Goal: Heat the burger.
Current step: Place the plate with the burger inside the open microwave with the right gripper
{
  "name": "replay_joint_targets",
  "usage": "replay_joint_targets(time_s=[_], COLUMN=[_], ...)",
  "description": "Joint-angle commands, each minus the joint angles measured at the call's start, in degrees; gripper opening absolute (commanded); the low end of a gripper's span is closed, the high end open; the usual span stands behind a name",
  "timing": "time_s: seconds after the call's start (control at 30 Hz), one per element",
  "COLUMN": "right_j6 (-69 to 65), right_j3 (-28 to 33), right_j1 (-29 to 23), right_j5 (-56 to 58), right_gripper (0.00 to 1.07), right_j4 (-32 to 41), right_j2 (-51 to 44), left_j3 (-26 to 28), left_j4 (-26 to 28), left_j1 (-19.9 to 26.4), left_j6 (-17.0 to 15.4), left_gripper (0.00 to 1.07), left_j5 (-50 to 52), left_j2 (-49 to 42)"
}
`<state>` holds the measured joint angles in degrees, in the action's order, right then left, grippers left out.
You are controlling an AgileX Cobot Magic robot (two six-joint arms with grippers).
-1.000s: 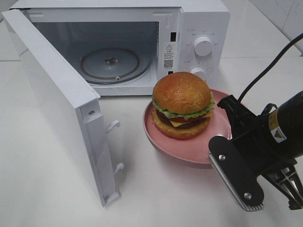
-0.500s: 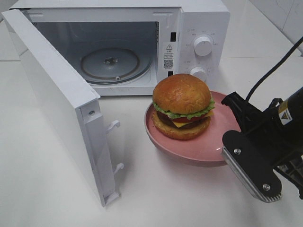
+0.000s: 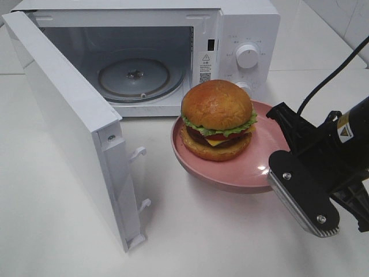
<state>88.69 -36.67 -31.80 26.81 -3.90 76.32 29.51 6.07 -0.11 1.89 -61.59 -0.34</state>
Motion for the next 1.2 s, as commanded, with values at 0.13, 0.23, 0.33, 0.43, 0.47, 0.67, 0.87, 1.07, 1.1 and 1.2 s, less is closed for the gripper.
replay_joint_targets(time_s=[0.13, 0.23, 0.33, 0.43, 0.47, 0.67, 0.87, 1.07, 1.1, 1.2], right_j6=[0.23, 0.23, 0.17, 0.11, 0.11, 0.11, 0.23, 0.57, 0.63, 0.63], right_j3=[-3.67, -4.35, -5.79, -7.16, -7.16, -10.66, -15.41, -18.79, -19.31, -21.43], right_j1=[0.29, 0.29, -1.43, -2.46, -2.46, -3.78, -4.41, -4.41, -4.41, -4.41], right_j5=[-3.38, -3.50, -4.30, -4.64, -4.64, -4.70, -4.47, -4.24, -4.24, -3.95], right_gripper=[0.00, 0.00, 0.00, 0.00, 0.00, 0.00, 0.00, 0.00, 0.00, 0.00], right_j4=[0.23, 0.17, 0.11, 0.11, 0.11, 0.29, 1.60, 1.78, 1.78, 1.78], right_j2=[0.23, 1.49, 3.15, 4.70, 4.70, 8.25, 12.61, 15.30, 15.87, 17.65], left_j3=[0.00, 0.00, 0.00, 0.00, 0.00, 0.00, 0.00, 0.00, 0.00, 0.00], left_j4=[0.46, 0.46, 0.46, 0.46, 0.46, 0.46, 0.46, 0.46, 0.46, 0.46], left_j1=[-0.23, -0.23, -0.23, -0.23, -0.23, -0.23, -0.23, -0.23, -0.23, -0.23], left_j6=[-0.06, -0.06, -0.06, -0.06, -0.06, -0.06, -0.06, -0.06, -0.06, -0.06], left_gripper=[1.00, 1.00, 1.00, 1.00, 1.00, 1.00, 1.00, 1.00, 1.00, 1.00], left_j5=[0.57, 0.57, 0.57, 0.57, 0.57, 0.57, 0.57, 0.57, 0.57, 0.57], left_j2=[-0.92, -0.92, -0.92, -0.92, -0.92, -0.92, -0.92, -0.92, -0.92, -0.92])
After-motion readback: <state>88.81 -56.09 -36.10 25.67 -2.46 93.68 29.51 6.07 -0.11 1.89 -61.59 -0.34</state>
